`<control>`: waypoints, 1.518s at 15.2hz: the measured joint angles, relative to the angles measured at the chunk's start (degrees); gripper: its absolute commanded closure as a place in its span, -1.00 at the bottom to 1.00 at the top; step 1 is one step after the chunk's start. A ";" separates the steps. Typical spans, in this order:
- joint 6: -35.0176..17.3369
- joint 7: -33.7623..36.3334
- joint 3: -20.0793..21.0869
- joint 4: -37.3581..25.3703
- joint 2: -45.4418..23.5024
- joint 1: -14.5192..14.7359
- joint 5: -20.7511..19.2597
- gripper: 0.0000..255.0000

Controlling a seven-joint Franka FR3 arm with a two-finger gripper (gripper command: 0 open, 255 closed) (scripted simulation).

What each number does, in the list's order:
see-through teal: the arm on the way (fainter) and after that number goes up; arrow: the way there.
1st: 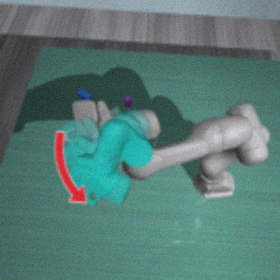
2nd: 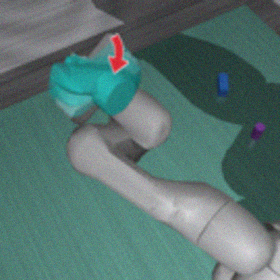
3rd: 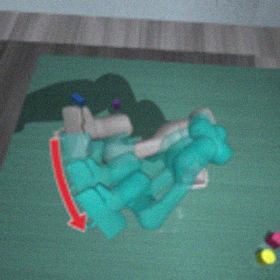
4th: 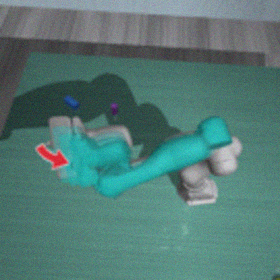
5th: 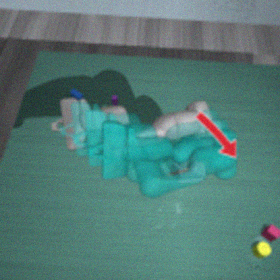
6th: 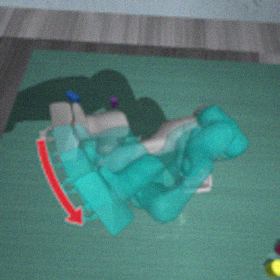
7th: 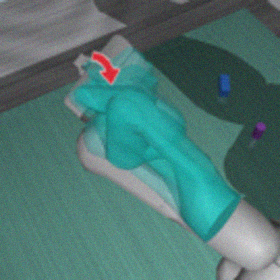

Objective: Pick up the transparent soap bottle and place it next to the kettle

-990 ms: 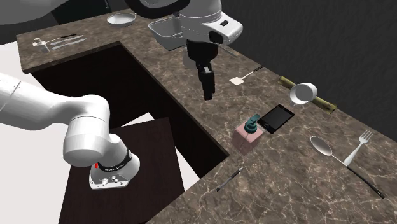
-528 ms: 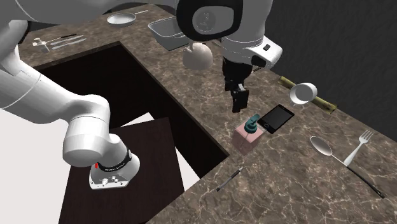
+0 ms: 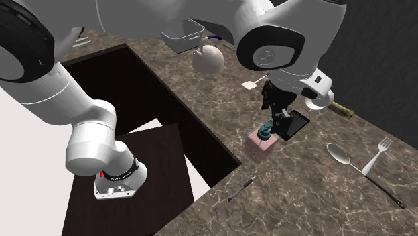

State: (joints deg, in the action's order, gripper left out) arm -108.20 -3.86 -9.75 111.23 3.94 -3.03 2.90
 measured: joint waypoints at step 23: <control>-6.06 -0.90 -0.23 3.81 -2.29 -0.14 0.76 1.00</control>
State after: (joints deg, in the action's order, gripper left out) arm -114.26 -4.76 -9.98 115.04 1.65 -3.16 3.65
